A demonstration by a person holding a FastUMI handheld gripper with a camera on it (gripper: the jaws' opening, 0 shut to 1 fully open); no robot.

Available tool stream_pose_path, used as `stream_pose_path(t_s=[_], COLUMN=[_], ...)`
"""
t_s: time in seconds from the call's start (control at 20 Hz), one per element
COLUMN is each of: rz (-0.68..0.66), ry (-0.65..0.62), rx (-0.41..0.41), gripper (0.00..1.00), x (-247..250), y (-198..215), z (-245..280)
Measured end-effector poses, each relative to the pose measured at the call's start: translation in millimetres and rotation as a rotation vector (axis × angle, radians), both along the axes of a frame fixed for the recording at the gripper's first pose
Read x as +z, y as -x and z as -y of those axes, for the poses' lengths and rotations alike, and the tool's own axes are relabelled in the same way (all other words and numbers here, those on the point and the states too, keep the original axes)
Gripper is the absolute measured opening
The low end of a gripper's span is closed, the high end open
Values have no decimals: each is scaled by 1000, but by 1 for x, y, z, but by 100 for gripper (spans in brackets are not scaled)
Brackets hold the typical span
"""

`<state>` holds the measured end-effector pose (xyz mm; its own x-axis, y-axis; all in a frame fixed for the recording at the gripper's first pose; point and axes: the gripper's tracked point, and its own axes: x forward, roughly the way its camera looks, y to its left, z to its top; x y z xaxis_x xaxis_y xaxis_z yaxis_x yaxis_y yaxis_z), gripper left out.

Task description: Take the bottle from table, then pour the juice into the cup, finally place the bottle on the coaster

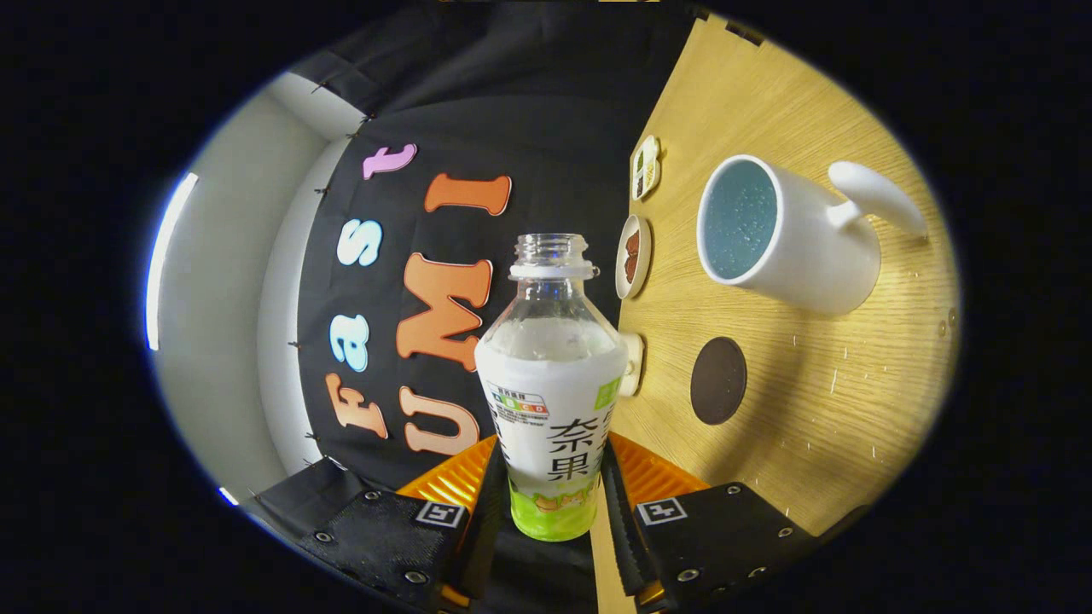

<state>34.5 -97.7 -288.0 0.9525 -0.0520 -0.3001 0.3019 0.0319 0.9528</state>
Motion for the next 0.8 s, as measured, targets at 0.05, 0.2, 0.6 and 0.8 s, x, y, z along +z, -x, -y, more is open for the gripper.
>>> stream_pose_path(t_s=[0.05, 0.2, 0.6, 0.8], rz=[4, 5, 17, 8], ry=[-19, -77, -195, -225], rx=[-9, -29, -98, -95], gripper=[58, 58, 58, 58], x=[2, 1, -4, -9], y=[0, -2, -4, -6], z=[3, 5, 24, 22])
